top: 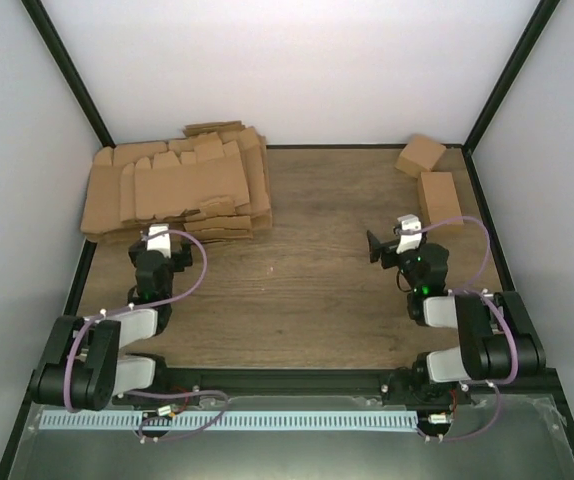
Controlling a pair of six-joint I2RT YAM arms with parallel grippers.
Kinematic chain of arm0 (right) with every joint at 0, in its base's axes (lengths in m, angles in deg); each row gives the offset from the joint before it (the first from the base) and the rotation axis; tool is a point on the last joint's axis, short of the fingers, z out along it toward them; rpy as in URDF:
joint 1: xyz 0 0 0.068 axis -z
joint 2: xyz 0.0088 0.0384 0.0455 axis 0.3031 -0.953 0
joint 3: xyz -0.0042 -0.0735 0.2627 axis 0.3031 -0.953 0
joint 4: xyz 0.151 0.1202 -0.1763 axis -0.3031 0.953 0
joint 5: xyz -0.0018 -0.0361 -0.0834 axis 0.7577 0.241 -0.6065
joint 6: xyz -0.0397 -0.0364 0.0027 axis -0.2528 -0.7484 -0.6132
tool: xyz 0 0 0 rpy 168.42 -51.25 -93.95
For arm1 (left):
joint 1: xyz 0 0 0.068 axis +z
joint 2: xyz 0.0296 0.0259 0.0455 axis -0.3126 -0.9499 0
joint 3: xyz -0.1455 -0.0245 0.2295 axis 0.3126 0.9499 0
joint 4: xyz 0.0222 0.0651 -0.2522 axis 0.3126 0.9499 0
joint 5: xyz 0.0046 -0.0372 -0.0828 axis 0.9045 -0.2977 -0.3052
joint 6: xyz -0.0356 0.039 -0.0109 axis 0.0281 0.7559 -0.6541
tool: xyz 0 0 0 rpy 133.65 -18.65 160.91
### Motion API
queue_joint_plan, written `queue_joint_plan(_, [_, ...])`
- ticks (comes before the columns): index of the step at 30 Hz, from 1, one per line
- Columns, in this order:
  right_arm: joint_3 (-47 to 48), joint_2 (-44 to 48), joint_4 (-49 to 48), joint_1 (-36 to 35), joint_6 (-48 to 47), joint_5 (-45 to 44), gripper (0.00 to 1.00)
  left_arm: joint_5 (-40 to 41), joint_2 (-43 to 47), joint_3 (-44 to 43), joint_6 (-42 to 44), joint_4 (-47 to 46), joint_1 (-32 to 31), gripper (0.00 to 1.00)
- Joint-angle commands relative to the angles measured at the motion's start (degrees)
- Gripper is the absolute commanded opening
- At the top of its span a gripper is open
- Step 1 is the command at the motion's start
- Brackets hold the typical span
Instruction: Fold the paper box
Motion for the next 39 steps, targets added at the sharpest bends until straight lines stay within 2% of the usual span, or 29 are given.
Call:
queue_joint_plan(1, [4.7,-4.9,-5.3,0.9,-6.0,8.5,1.00,-5.4,-3.3,-1.5,1.9,-11.2,1.1,1.00])
queue_joint_plan(4, [6.8,-6.3,-2.4,3.2,-4.2,10.4,1.00,-6.2,-5.5,-3.1,2.6,-11.4,1.7,1.00])
queue_joint_plan(9, [4.3,-8.5,-10.0,7.0,0.6,11.3,1.00,-8.0,-8.9,-5.9,4.2,-11.0,1.9,1.00])
queue_joint_plan(11, [1.2,-10.4,-18.3,6.9,1.2,9.7,1.00,-9.1,-12.1,-5.0,3.9,-16.8,2.2,1.00])
queue_joint_plan(13, [2.3,-9.4,-13.9,6.5,0.5,8.8,1.00,-8.9,-13.4,-5.8,1.9,-16.0,3.5,1.00])
queue_joint_plan(14, [1.6,-10.3,-16.9,6.1,1.0,8.2,1.00,-9.9,-14.8,-5.9,1.3,-16.6,4.4,1.00])
queue_joint_plan(18, [2.1,-9.5,-14.3,5.9,0.8,7.6,1.00,-13.0,-17.4,-6.9,-0.8,-16.9,7.0,1.00])
queue_joint_plan(39, [2.2,-9.8,-14.5,5.9,0.9,7.6,1.00,-12.4,-17.7,-5.9,-1.3,-19.2,7.2,1.00])
